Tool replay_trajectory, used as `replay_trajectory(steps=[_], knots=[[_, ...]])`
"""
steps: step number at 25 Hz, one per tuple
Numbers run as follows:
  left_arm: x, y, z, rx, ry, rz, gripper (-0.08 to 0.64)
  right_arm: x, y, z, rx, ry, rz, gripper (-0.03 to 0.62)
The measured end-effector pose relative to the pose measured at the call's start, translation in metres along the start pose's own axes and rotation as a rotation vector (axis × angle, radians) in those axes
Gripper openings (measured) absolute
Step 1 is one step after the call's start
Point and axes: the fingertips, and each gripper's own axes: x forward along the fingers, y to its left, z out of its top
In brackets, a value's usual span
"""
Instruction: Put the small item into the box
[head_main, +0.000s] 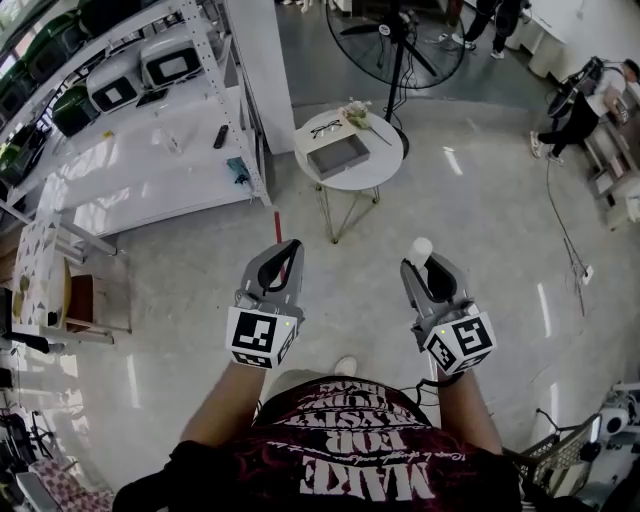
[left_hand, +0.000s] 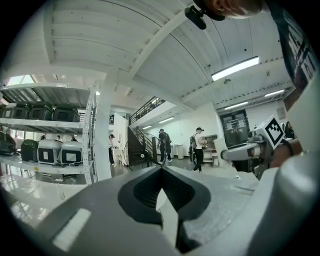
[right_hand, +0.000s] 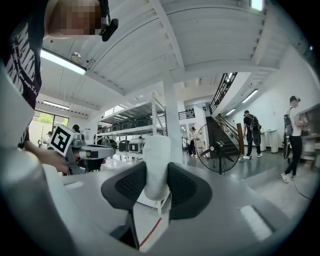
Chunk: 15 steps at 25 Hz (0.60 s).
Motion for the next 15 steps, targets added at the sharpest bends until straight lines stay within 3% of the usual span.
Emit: replay_trajectory(steps=[15], knots=[[0.017,0.014,-0.012,-0.012,0.017,0.024,0.000,0.024,-0.004,-0.007,-0.007,0.009,0.038,0.160]])
